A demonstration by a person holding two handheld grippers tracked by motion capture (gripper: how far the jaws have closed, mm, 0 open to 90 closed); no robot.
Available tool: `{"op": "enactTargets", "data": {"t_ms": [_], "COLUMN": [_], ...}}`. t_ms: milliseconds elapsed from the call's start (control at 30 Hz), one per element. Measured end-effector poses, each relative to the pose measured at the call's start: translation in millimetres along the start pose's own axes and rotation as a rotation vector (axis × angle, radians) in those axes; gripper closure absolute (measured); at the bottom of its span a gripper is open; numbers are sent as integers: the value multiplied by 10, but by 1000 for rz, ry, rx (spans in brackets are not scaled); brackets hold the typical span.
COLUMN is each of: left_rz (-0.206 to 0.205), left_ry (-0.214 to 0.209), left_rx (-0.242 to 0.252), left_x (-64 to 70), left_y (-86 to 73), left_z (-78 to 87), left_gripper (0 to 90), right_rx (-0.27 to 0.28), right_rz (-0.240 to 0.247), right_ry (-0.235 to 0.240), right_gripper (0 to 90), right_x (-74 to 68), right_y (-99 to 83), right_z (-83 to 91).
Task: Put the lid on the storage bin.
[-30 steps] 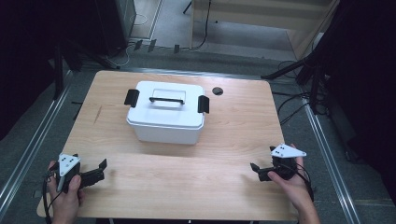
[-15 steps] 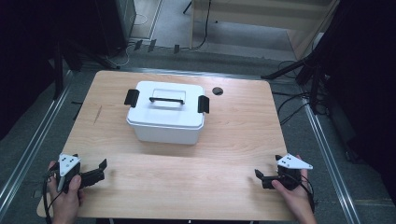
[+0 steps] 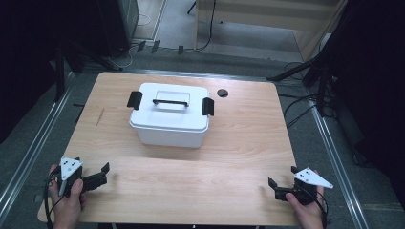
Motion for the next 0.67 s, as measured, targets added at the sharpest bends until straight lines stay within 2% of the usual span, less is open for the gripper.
{"op": "enactTargets", "data": {"t_ms": [167,333,667], "left_rz": [-2,-10,-14], "left_ry": [1,2,6], "left_rx": [-2,-4,-13], "left_x": [5,12,14], "left_y": [2,2,2], "left_z": [-1,-5,-18], "left_gripper": [2,2,2], "right_rx": [26,37,28], "right_rz": [-11,-43,-33], "right_ry": [-9,-14,-9], "right_gripper": [0,0,0], "right_x": [-3,34,20], "right_y": [-5,10,3], "right_z": [9,-5,-27]}}
Point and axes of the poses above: each handheld gripper's, and its own axes: z roughly backward along the jaws, y roughly out of its top, x roughly to its right, the point moved 6 cm from there along -z, roughly forward along the jaws, and after that the axes turned 7 degrees about -z, right-handed, at the moved point
